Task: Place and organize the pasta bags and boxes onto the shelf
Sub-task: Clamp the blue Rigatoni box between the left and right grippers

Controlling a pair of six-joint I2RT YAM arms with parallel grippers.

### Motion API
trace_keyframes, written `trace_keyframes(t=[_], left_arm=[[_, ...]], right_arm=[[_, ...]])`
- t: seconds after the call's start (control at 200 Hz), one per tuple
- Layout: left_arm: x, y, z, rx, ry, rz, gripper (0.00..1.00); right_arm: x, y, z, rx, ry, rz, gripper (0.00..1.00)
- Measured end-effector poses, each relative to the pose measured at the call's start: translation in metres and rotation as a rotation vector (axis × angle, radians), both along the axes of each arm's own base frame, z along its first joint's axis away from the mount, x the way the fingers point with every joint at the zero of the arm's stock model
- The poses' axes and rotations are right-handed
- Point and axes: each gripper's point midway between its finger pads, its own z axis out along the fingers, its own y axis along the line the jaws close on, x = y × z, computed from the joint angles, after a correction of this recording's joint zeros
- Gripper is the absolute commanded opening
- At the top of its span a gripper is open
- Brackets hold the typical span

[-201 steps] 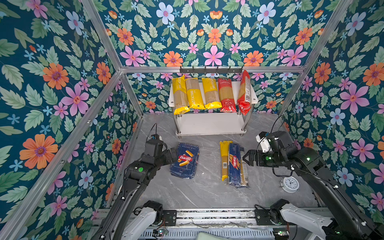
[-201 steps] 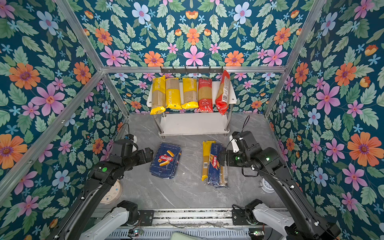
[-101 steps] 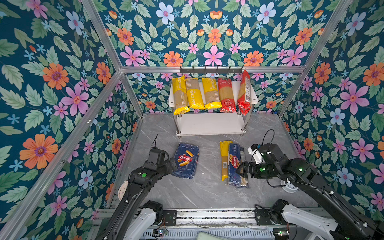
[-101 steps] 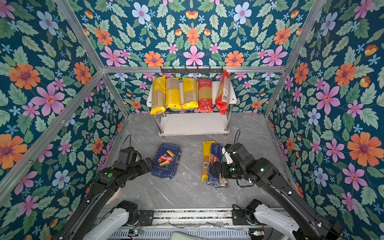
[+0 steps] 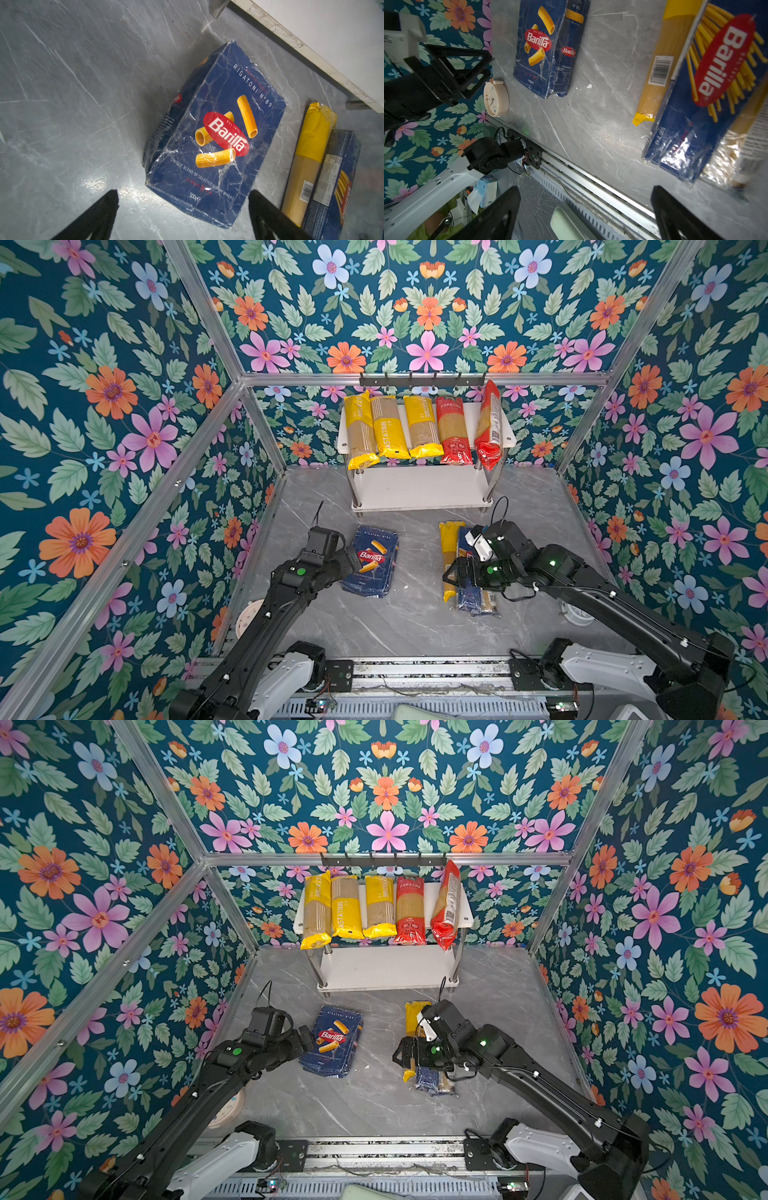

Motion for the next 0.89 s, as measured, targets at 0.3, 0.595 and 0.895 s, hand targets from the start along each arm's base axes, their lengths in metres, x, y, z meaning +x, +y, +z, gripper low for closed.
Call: trace_keyframes(t=[0.3,0.595,0.895], left_arm=[[0.021,-0.005,-0.017,0.027,0.033,-0.020,0.99],[0.041,0.013,-0.037,0.023,0.068,0.043,0.99],[0.049,0.015,-0.046,-0.033,0.076,0.041,0.93]], right_arm=[[0.039,0.053,-0.021,0.013,0.054,0.058,0.99],[0.063,0.091,-0.064,0.005,0.125,0.122,0.99],[0.074,0.119,-0.105,0.039,0.188,0.172,0.99]])
